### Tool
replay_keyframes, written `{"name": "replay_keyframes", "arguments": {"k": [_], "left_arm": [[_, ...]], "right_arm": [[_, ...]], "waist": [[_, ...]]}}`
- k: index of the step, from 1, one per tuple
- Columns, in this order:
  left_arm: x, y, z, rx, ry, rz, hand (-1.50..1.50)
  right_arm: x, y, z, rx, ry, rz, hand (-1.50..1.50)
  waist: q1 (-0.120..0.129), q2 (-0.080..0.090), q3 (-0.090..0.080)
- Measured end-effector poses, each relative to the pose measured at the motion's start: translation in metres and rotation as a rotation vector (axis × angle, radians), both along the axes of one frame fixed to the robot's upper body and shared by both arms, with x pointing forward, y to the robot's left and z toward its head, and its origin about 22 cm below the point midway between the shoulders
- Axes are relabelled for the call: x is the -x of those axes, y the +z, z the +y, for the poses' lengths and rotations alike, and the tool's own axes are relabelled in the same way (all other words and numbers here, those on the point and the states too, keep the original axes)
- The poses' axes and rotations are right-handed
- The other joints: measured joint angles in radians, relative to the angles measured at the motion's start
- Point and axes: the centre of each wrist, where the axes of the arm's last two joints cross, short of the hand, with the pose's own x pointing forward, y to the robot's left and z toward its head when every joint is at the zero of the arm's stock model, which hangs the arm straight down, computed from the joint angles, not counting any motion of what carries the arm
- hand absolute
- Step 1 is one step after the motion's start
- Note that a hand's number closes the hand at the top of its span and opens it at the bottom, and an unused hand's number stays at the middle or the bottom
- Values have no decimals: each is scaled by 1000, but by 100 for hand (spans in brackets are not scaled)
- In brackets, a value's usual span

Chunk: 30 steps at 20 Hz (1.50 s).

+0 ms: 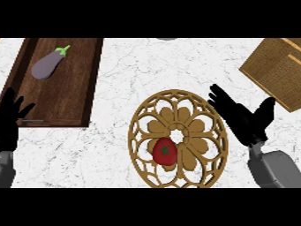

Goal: Pick the tomato from the placemat and place it in the basket

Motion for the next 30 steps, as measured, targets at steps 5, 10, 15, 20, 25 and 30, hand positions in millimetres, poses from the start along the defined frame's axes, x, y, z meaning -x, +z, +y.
{"name": "replay_keyframes", "arguments": {"k": [5, 10, 15, 20, 25, 30], "left_arm": [[4, 0, -5, -27, -124, 61, 0], [5, 6, -15, -3, -249, 62, 0], [-9, 15, -27, 24, -335, 23, 0], [-16, 19, -27, 40, -363, 14, 0], [-15, 16, -25, 52, -360, 15, 0], [-14, 17, -20, 49, -351, 21, 0]], "right_arm": [[-30, 49, 11, -103, -27, -270, 150], [-37, 113, 44, 92, 202, -672, -150], [-6, 111, 131, 199, 232, -876, -150], [24, 132, 198, 301, 171, -865, -150], [29, 168, 217, 558, 184, -740, -150], [12, 206, 207, 939, 95, -655, -150]], "waist": [[4, -23, 9], [10, -41, 6], [-2, -39, 5], [-4, -40, 5], [-20, -49, 3], [-34, -57, 3]]}}
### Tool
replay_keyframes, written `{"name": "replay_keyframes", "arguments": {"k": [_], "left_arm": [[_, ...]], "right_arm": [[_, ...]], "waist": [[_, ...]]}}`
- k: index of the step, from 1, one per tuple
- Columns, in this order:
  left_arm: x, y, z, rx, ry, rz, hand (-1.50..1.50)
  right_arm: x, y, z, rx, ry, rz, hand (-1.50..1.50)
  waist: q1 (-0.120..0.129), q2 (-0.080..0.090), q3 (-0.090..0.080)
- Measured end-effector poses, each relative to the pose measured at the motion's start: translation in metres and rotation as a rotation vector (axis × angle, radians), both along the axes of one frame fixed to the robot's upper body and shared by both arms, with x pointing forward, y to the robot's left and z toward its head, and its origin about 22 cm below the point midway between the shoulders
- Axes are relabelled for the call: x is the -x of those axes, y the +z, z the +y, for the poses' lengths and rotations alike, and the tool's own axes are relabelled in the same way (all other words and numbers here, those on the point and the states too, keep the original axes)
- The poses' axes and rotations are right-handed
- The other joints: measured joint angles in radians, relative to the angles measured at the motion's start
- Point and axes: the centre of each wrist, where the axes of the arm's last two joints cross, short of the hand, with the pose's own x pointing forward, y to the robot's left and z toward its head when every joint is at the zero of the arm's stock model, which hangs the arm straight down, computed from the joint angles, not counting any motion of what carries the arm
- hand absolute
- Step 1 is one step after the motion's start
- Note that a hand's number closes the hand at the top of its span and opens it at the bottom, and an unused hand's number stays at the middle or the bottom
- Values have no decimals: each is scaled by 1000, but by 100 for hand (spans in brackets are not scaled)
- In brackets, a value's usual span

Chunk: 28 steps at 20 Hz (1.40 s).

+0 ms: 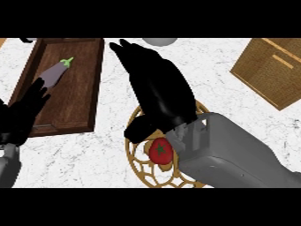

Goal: Pick the tomato from the placemat and place it in the basket

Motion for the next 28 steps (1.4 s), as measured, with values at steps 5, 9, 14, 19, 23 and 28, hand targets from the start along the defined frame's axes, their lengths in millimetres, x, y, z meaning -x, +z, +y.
{"name": "replay_keyframes", "arguments": {"k": [5, 9, 14, 19, 23, 28], "left_arm": [[0, -1, 1, 3, -3, -5, 0], [-1, -1, 3, 5, 0, -5, 0], [1, -2, 5, 10, 3, -7, 0], [0, 0, 4, 9, 4, -16, 0], [-1, 1, 0, 6, 0, -20, 0], [-3, -3, 1, 10, -11, -16, 0]], "right_arm": [[-2, 55, -12, 123, -88, 54, -150], [-3, 73, -22, 137, -13, 161, -150], [-1, 88, -54, 110, 57, 253, -150], [19, 92, -84, 55, 106, 289, -150], [45, 80, -107, 19, 103, 254, -150], [67, 50, -122, 4, 85, 249, -150]], "waist": [[2, 5, 2], [-2, 7, 3], [-4, 9, 4], [-2, 11, 5], [4, 15, 5], [13, 20, 6]]}}
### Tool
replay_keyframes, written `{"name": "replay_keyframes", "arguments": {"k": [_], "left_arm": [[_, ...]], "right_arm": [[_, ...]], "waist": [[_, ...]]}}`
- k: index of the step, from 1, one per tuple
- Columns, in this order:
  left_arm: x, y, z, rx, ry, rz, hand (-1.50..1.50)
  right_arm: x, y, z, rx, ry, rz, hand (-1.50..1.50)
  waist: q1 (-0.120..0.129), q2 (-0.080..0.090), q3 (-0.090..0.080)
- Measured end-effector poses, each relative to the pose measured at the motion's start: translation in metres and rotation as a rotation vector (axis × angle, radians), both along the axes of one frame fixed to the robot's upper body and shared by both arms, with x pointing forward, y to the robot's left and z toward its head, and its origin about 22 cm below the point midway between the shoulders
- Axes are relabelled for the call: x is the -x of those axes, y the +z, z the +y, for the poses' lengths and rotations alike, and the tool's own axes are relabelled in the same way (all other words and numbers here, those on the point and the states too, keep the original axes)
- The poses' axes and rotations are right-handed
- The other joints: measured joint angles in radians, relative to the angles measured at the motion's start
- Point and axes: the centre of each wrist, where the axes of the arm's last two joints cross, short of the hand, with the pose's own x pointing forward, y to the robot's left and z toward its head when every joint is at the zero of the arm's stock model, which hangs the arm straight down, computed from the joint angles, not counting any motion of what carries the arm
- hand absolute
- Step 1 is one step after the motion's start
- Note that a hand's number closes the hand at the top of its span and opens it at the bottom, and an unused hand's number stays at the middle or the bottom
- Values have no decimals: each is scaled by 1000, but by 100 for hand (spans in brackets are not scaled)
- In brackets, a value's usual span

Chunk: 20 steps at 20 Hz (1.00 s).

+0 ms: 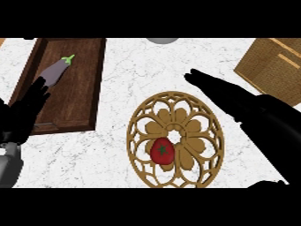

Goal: Pick the tomato from the placemat and place it in the basket

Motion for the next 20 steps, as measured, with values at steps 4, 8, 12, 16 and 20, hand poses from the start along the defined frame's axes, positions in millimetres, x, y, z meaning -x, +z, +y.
{"name": "replay_keyframes", "arguments": {"k": [4, 8, 12, 16, 20], "left_arm": [[2, -2, -1, -1, -14, -7, 0], [0, 5, -5, -3, -24, -9, 0], [-6, 4, -3, 3, -22, -7, 0], [-8, 1, -9, 0, -21, -12, 0], [-7, 3, -6, -3, -23, -7, 0]], "right_arm": [[5, -30, 5, 2, -39, -6, -150], [0, -64, 10, -6, -93, -12, -150], [-3, -93, 26, -67, -120, -20, -150], [-12, -122, 42, -92, -138, -8, -150], [-20, -149, 52, -45, -148, 28, -150]], "waist": [[10, 3, 0], [16, 4, 0], [17, 6, 0], [19, 6, 0], [19, 6, 0]]}}
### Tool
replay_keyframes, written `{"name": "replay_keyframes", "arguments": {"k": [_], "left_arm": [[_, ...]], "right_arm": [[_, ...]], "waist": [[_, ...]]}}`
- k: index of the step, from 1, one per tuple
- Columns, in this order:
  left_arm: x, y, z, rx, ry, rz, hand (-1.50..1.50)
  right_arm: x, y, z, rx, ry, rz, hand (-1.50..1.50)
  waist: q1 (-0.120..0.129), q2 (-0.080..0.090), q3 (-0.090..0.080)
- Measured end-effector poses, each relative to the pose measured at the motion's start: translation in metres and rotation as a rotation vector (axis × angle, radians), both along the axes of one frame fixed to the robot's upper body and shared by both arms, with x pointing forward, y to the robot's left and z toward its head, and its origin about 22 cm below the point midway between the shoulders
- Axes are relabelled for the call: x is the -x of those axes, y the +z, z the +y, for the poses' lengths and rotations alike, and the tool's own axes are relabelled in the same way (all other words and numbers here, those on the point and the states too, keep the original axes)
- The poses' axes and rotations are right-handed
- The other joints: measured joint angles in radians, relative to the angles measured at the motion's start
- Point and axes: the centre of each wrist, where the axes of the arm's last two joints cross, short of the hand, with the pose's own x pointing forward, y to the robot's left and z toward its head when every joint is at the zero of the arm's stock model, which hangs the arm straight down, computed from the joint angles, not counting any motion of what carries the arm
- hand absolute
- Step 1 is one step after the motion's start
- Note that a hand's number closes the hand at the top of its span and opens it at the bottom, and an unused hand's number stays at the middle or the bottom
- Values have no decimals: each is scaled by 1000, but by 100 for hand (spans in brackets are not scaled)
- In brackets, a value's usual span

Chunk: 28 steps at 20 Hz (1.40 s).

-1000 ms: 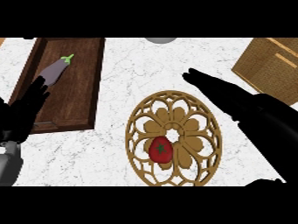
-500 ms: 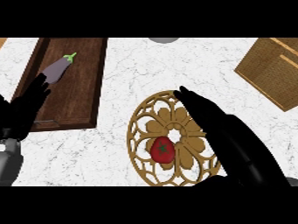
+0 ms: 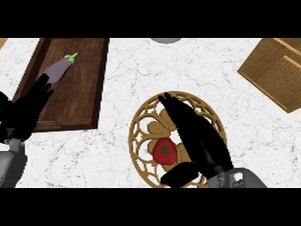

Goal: Pick the tomato from the placemat and place it in the basket

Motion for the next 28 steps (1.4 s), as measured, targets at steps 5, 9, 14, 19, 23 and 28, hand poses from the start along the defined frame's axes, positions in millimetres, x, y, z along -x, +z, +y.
{"name": "replay_keyframes", "arguments": {"k": [5, 9, 14, 19, 23, 28], "left_arm": [[1, -4, -9, -1, 3, -3, 0], [0, -2, 1, 3, 5, 0, 0], [3, 2, -5, 0, 5, -5, 0], [3, 4, -5, 4, 2, -6, 0], [-2, 6, -1, 2, 9, -8, 0], [0, 0, -1, 1, 2, -2, 0]], "right_arm": [[-5, -24, 6, 56, 0, 55, -150], [-10, -29, 1, 85, 9, 75, -150], [-10, -35, -11, 74, 19, 71, -150], [-5, -36, -16, 43, 57, 82, -150], [-2, -40, -19, 27, 91, 80, -150], [5, -42, -12, 62, 93, 76, -150]], "waist": [[-1, 0, 0], [-1, 0, 0], [-2, -1, 0], [-3, -1, 0], [-3, -1, 0], [-3, -1, 0]]}}
